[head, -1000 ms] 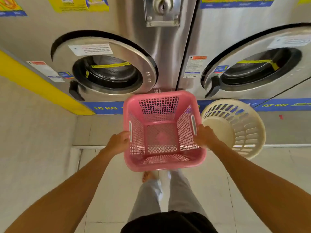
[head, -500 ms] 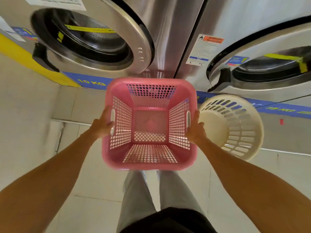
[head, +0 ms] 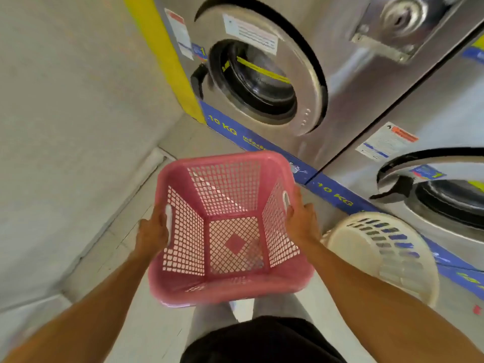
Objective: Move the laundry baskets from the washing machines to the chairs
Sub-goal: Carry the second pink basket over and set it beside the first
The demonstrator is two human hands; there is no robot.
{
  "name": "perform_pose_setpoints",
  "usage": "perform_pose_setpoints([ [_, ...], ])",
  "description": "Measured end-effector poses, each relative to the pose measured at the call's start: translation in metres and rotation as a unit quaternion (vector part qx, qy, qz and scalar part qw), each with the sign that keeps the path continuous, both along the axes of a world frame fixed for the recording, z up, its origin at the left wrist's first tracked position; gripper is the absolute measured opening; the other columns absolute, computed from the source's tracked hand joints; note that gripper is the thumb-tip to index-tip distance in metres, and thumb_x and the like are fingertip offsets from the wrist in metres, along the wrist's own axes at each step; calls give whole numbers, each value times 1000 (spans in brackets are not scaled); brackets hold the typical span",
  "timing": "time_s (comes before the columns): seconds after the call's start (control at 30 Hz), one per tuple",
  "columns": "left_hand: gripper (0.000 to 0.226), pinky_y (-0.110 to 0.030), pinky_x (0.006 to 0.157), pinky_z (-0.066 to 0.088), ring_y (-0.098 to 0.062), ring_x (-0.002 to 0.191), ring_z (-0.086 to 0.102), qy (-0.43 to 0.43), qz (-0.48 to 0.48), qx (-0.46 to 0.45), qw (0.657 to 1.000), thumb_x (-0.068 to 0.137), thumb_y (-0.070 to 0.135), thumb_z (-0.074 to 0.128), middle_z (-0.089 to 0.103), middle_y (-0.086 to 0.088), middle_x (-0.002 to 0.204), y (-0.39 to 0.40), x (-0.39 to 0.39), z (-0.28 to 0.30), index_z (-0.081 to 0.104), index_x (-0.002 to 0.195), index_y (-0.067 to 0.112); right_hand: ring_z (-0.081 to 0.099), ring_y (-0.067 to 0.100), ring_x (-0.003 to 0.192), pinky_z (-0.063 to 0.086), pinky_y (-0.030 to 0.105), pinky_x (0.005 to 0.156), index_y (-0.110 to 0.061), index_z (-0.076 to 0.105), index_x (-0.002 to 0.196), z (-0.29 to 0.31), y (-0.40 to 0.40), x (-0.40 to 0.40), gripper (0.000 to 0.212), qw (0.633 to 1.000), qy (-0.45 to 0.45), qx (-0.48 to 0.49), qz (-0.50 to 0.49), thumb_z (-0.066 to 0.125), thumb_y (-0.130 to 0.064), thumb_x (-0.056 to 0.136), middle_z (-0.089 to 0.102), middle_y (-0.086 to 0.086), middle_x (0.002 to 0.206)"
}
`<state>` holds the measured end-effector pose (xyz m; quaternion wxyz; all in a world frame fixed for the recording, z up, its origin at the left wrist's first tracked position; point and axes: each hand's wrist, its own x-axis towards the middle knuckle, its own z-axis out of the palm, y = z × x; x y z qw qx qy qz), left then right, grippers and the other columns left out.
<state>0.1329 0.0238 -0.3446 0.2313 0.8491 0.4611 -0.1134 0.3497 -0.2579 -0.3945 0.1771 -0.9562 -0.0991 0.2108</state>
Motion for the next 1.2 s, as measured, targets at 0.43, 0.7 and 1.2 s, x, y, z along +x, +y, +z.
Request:
perform_pose_setpoints([
  [0.43, 72, -39, 66, 53, -25, 63, 57, -14, 323, -27, 946, 101, 18, 36, 61, -17, 87, -92, -277, 33, -9, 152, 41, 59, 36, 90, 47, 40, 77, -36, 12, 158, 59, 136, -136, 58, 926, -45, 13, 374, 35, -36, 104, 51, 21, 111],
  [0.7, 69, -37, 63, 54, -21, 63, 58, -45, 499, -8, 866, 101, 24, 33, 61, -13, 89, -203, -448, 40, -10, 149, 50, 55, 17, 64, 49, 26, 50, -41, 7, 155, 72, 148, -304, 58, 846, -46, 77, 525, 35, -39, 105, 47, 10, 95],
  [1.2, 74, -38, 63, 47, -30, 71, 58, -2, 720, 61, 692, 99, 24, 44, 58, -28, 105, -365, -656, 54, -6, 150, 47, 57, 20, 67, 59, 39, 57, -35, 22, 149, 92, 162, -605, 49, 673, -35, 151, 723, 39, -37, 102, 52, 8, 89],
])
